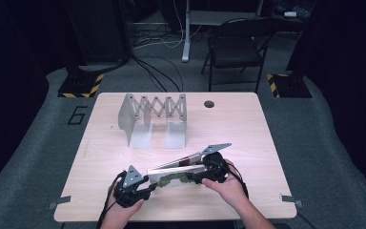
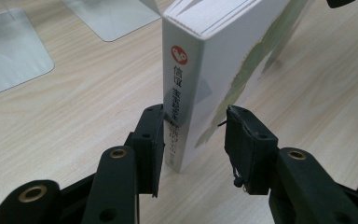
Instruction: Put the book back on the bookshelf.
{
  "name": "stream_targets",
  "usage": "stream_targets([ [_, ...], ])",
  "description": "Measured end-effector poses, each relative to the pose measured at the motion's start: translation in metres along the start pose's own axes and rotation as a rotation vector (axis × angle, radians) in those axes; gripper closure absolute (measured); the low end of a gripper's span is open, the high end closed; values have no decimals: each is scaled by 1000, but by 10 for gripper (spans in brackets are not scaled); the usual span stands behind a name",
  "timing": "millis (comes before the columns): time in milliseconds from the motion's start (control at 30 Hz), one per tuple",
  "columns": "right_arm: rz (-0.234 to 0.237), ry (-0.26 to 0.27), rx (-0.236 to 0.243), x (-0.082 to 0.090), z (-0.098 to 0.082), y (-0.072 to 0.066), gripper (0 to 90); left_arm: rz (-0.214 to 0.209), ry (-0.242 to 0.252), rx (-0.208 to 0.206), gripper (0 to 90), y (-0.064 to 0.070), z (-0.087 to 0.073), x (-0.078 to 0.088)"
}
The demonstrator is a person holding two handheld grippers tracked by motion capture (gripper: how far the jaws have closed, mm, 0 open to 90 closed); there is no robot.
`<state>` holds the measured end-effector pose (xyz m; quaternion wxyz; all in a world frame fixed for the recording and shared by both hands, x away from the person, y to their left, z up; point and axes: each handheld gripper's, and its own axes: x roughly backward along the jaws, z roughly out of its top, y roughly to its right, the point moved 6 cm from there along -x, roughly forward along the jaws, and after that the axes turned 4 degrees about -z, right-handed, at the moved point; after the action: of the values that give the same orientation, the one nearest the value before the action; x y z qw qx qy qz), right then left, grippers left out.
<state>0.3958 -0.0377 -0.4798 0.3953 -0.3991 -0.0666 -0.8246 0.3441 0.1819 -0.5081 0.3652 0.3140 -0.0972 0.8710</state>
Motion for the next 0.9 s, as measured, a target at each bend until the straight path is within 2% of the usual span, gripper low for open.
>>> stream_targets([
  [33, 1, 7, 17, 0, 0, 1, 357, -4, 2, 1, 568, 1, 0, 0],
  [67, -1, 4, 2, 1, -1, 0, 358, -8, 5, 2, 558, 1, 0, 0],
  [167, 0, 6, 4, 2, -3, -1, 366, -23, 8, -6, 513, 2, 0, -1],
  [267, -3, 15, 5, 2, -4, 2, 370, -37, 5, -16, 419, 1, 1, -7],
  [333, 4, 18, -2, 2, -5, 4, 368, -14, -4, -18, 358, -3, 3, -10],
  [367, 7, 19, -5, 1, -5, 4, 368, -30, -11, -12, 354, -4, 3, -11],
  [533, 6, 15, -19, 0, -7, 7, 367, -56, -10, 11, 352, -6, 7, -16],
  [600, 6, 16, -24, -1, -7, 7, 366, -51, -12, -4, 349, -8, 9, -18],
  [733, 6, 18, -19, -2, -8, 9, 364, -61, -3, -3, 349, -9, 14, -22],
  [800, 0, 13, -23, -3, -10, 10, 364, -85, -5, 0, 349, -8, 17, -24],
  [900, 2, 11, -26, -4, -11, 12, 358, -92, 6, -5, 357, -6, 20, -27],
])
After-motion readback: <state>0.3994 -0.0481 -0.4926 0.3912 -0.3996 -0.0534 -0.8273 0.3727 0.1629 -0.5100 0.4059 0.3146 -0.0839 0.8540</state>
